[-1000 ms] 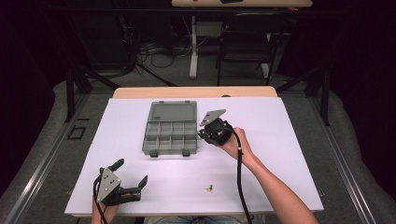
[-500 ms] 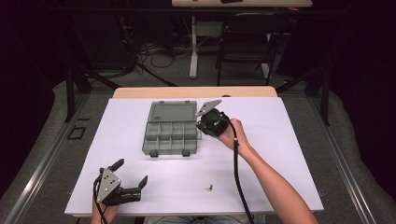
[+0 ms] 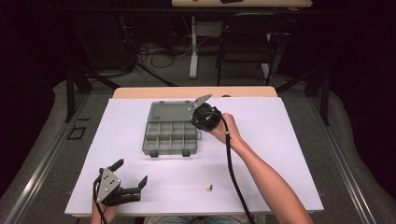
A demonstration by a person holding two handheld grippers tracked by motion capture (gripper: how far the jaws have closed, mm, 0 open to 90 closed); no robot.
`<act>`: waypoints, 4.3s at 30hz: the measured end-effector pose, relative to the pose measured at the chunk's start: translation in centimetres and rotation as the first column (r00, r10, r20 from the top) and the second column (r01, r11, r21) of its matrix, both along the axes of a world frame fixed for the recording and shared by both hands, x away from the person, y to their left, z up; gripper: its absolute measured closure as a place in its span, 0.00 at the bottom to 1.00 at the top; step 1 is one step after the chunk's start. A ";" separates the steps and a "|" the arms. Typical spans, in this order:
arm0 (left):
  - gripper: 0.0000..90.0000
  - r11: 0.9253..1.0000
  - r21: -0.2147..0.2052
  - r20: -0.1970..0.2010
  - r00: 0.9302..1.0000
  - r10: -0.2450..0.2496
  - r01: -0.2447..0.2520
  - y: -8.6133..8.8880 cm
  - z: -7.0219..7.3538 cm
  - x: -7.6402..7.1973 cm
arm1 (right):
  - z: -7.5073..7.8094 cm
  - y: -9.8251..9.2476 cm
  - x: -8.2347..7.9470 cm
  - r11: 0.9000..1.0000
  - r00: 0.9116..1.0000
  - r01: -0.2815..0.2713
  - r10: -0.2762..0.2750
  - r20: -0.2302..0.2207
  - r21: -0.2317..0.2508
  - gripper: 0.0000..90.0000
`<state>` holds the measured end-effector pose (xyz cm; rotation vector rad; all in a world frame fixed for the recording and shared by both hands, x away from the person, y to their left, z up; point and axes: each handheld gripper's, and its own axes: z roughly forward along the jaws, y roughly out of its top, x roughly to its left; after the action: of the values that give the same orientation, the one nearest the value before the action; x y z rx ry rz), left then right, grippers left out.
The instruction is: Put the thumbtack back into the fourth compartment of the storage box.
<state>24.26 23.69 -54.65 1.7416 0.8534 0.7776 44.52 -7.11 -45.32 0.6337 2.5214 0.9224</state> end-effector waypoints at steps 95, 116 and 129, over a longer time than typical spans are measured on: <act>0.00 1.000 0.019 -0.006 1.000 -0.006 0.006 -0.3 -0.1 -0.1 | -3.6 -10.1 -9.5 0.983 0.976 0.132 -0.108 -0.189 0.123 0.00; 0.00 1.000 0.024 -0.011 1.000 -0.007 0.008 -0.3 -0.1 -0.1 | -5.9 -9.7 -12.1 0.986 0.959 0.104 -0.066 -0.275 0.127 0.01; 0.00 1.000 0.024 -0.011 1.000 -0.008 0.008 -0.3 -0.1 -0.2 | -7.9 -7.5 -13.0 0.997 0.944 0.018 0.009 -0.330 0.077 0.23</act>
<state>24.10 23.35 -54.71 1.7706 0.8473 0.7762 31.50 -14.60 -53.27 0.8844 2.7835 0.9894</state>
